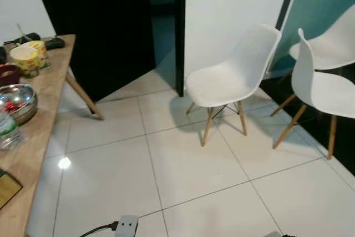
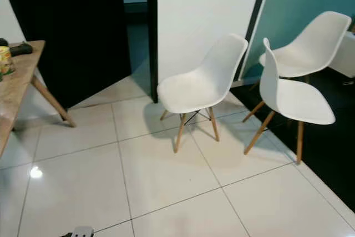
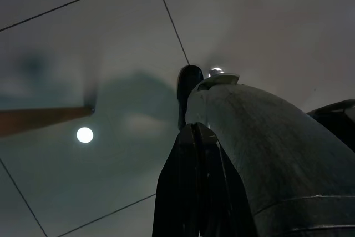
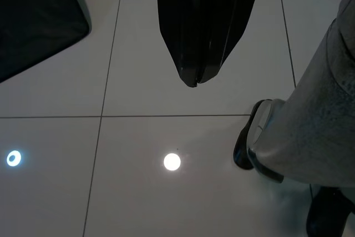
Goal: Restocking fridge
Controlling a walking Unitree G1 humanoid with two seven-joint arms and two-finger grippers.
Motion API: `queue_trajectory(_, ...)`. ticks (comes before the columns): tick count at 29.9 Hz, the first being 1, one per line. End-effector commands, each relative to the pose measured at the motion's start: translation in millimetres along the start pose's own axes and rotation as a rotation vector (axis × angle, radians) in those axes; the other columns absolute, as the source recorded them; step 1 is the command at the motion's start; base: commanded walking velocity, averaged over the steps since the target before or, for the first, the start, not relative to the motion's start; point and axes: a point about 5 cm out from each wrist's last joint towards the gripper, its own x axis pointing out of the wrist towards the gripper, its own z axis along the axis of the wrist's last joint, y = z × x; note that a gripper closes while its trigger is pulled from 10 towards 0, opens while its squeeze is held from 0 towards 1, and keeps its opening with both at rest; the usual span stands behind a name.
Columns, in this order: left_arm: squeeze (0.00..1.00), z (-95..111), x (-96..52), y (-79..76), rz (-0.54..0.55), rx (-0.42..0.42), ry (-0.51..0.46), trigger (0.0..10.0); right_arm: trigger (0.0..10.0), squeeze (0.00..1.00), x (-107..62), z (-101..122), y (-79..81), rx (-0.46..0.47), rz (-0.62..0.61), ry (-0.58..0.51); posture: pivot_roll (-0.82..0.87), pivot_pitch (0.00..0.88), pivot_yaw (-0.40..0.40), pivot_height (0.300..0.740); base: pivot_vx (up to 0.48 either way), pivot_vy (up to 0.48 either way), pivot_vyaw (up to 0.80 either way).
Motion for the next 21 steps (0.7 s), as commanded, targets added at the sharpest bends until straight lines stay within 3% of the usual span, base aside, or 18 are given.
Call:
queue_trajectory(1, 0.0, -8.9, -0.3, -3.8, -0.015, 0.01, 0.035, 10.0, 10.0, 0.0, -0.3, 2.4, -3.7, -0.007, -0.009, -0.009, 0.05, 0.0, -0.041, 0.74, 0.39, 0.0, 0.0)
queue_trajectory(11, 0.0, -9.1, -0.4, -3.9, -0.017, 0.014, 0.035, 10.0, 10.0, 0.0, -0.2, 2.2, -2.5, -0.01, 0.004, -0.009, 0.05, 0.0, -0.041, 0.74, 0.39, 0.0, 0.04)
queue_trajectory(21, 0.0, -9.3, -0.4, -3.7, -0.017, 0.015, 0.038, 10.0, 10.0, 0.0, -0.2, 2.1, -1.6, -0.007, 0.016, -0.008, 0.05, 0.0, -0.04, 0.74, 0.378, 0.0, 0.8)
